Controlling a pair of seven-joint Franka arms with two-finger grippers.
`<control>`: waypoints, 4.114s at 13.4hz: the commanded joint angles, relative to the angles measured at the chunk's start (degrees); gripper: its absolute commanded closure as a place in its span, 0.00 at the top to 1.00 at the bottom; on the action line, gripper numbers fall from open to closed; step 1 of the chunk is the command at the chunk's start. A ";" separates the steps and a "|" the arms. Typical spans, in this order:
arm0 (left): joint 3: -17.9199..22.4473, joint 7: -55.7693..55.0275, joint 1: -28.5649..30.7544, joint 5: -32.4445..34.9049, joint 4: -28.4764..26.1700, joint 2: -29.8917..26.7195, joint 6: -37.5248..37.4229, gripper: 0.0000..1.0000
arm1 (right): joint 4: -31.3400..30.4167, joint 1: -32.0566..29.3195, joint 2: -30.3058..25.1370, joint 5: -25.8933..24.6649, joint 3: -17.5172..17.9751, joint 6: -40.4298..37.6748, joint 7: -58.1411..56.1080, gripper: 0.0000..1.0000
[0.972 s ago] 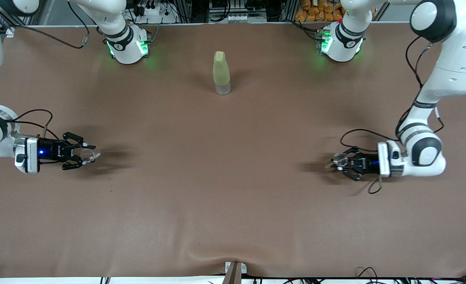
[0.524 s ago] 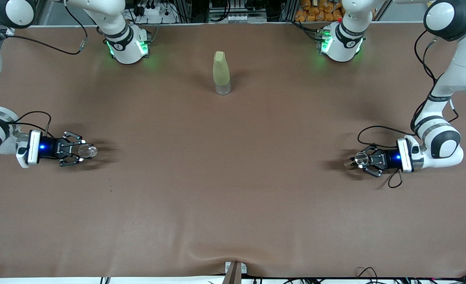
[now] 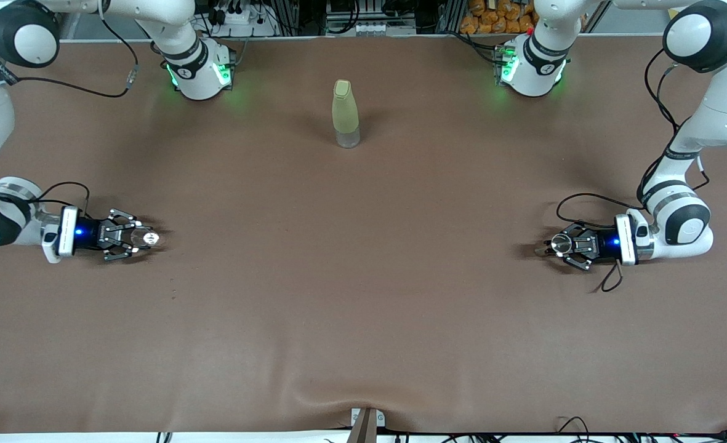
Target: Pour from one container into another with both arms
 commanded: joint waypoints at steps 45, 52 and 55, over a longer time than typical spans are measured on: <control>-1.43 -145.35 -24.05 61.30 16.57 -40.55 -12.14 1.00 | 17.28 29.14 -43.51 -54.13 1.43 -4.23 133.95 1.00; -1.17 -150.03 -22.99 59.55 16.40 -41.08 -8.22 1.00 | 17.75 31.58 -45.26 -54.13 -4.18 -9.16 133.77 1.00; -1.17 -150.65 -22.64 58.93 15.61 -42.65 -5.82 1.00 | 14.25 33.01 -48.85 -54.13 -6.40 -7.85 133.60 1.00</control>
